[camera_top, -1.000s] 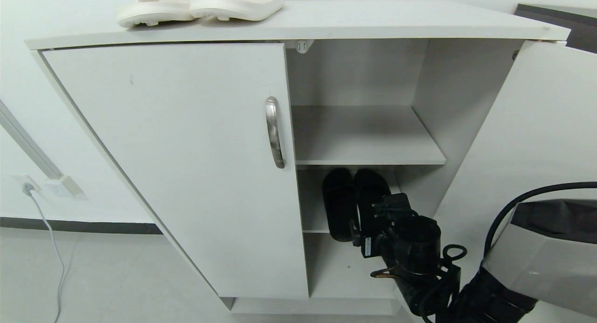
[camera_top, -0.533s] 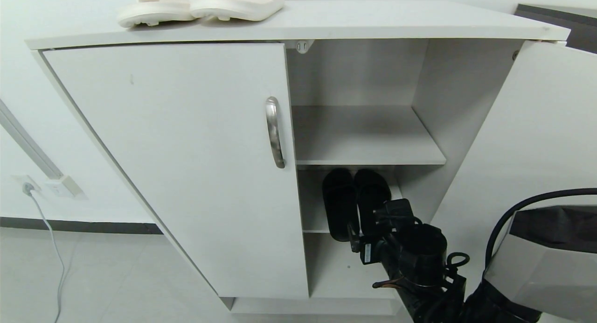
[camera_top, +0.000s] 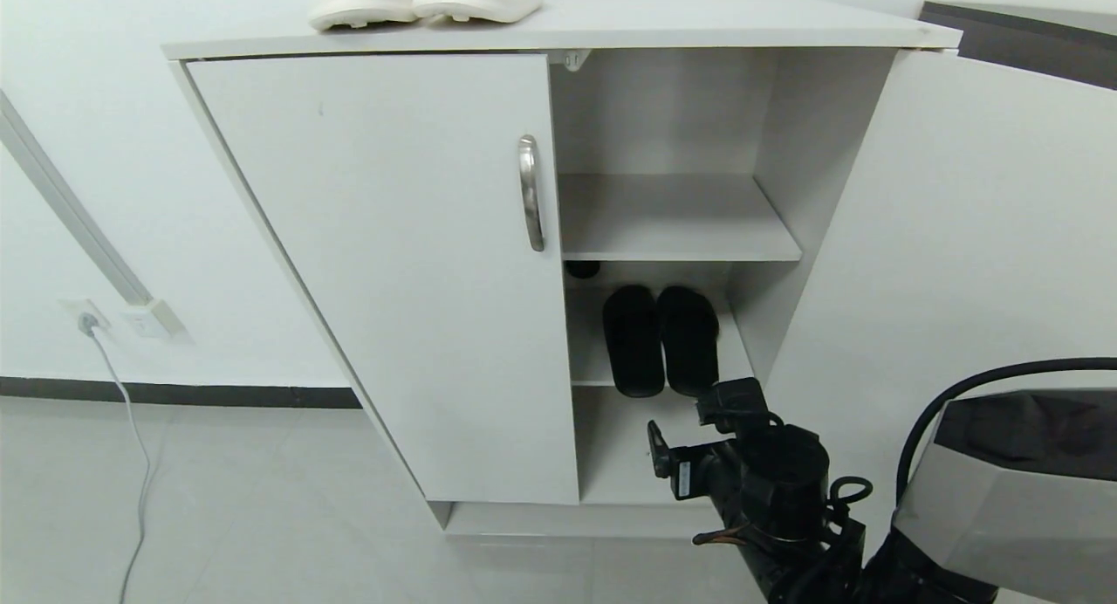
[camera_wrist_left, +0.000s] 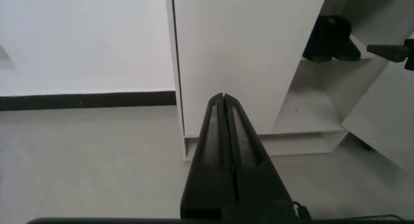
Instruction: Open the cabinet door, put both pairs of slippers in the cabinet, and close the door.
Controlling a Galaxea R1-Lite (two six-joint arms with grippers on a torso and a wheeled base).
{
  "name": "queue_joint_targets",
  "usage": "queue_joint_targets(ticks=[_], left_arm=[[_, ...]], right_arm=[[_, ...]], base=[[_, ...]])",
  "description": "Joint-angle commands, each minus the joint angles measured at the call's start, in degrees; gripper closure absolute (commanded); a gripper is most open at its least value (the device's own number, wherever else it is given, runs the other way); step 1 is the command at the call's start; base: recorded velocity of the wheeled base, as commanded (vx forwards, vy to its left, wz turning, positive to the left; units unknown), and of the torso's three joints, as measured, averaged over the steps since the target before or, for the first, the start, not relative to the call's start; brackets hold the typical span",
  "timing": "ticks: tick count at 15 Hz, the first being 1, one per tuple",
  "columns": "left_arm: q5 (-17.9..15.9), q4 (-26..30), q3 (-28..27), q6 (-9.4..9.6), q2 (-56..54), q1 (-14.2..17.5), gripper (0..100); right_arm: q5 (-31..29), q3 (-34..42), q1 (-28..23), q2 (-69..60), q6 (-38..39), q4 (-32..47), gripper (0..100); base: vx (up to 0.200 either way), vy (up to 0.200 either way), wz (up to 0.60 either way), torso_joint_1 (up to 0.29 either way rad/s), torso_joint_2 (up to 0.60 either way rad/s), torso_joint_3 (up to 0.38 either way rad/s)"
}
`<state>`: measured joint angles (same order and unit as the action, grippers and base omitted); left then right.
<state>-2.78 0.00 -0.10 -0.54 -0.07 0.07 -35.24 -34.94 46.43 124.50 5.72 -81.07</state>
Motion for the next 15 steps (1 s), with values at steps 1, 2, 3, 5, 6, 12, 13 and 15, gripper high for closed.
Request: queue_joint_targets(ticks=[1,2,3,5,6,12,13,15], left_arm=[[-0.03,0.00,0.01,0.01,0.07,0.01,100],[0.05,0.00,0.01,0.01,0.07,0.01,100],[-0.03,-0.09,0.01,0.01,0.07,0.01,100],[-0.03,0.00,0.01,0.10,0.07,0.01,100],[-0.03,0.00,0.01,0.10,0.07,0.01,100],[-0.12,0.00,0.01,0.27,0.07,0.01,100],[-0.12,0.00,0.01,0.27,0.07,0.01,100],[-0.12,0.00,0.01,0.27,0.07,0.01,100]], right_arm=[[0.00,-0.48,-0.03,1.53,0.00,-0.14,0],[-0.09,-0.57,0.15,1.88,0.00,-0.50,0],[-0.18,-0.48,0.24,1.88,0.00,-0.58,0],[-0.35,-0.31,0.15,1.53,-0.09,-1.46,0],[-0.35,-0.22,0.15,1.44,-0.27,-1.99,0],[-0.44,-0.48,0.15,1.44,-0.36,-1.99,0],[-0.35,-0.39,0.06,1.44,-0.36,-1.99,0],[-0.35,-0.48,0.06,1.44,-0.36,-1.99,0]], base=[[0.000,0.000,0.00,0.000,0.00,0.000],[0.000,0.000,0.00,0.000,0.00,0.000],[0.000,0.000,0.00,0.000,0.00,0.000],[0.000,0.000,0.00,0.000,0.00,0.000],[0.000,0.000,0.00,0.000,0.00,0.000],[0.000,0.000,0.00,0.000,0.00,0.000],[0.000,0.000,0.00,0.000,0.00,0.000],[0.000,0.000,0.00,-0.001,0.00,0.055]])
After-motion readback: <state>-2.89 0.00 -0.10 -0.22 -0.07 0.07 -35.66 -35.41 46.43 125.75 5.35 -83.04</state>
